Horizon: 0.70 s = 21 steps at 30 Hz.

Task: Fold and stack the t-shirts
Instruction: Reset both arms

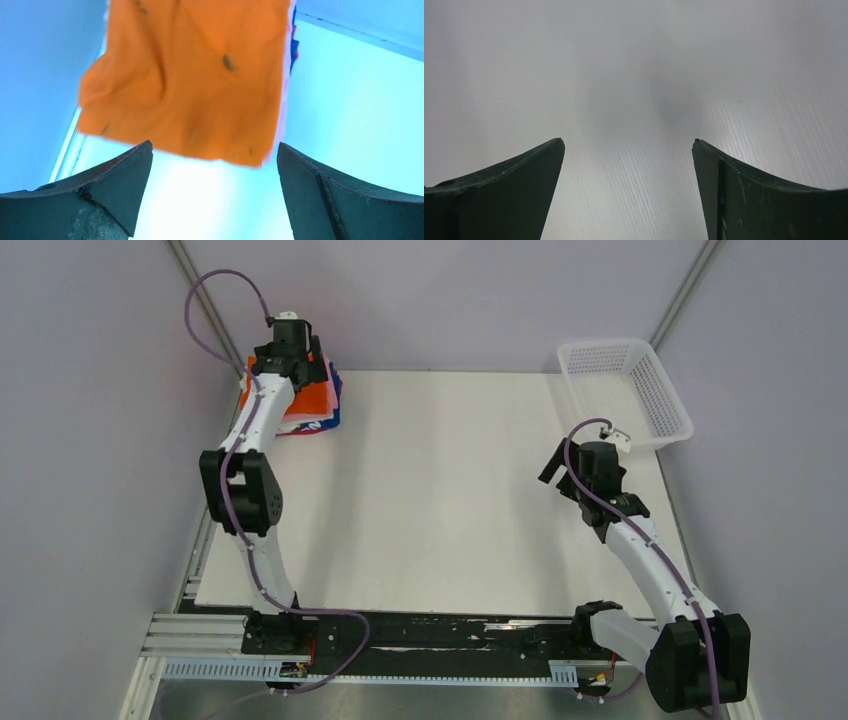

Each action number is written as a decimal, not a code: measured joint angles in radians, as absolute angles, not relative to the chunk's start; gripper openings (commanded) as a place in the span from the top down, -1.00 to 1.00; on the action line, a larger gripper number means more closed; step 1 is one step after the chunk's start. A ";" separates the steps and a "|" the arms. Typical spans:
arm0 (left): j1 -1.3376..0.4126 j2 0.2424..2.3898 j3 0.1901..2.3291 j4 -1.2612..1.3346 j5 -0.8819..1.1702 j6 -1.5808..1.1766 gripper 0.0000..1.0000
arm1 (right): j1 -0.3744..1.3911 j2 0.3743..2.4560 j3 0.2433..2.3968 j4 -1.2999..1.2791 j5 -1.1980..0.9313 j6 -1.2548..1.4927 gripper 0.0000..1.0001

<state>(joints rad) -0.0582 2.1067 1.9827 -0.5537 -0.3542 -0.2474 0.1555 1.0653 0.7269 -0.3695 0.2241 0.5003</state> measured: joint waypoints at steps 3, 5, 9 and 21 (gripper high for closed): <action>-0.070 1.887 1.826 -0.553 -0.359 -0.293 -1.00 | 0.139 1.050 0.727 -0.355 0.233 0.531 -1.00; -0.093 1.677 1.629 -0.489 -0.353 -0.334 -1.00 | 0.131 1.038 0.721 -0.338 0.233 0.543 -1.00; -0.186 1.329 1.223 -0.329 -0.307 -0.429 -1.00 | 0.124 1.013 0.699 -0.313 0.208 0.543 -1.00; -0.393 1.130 0.715 -0.313 -0.272 -0.649 -1.00 | 0.124 0.941 0.567 -0.252 0.102 0.541 -1.00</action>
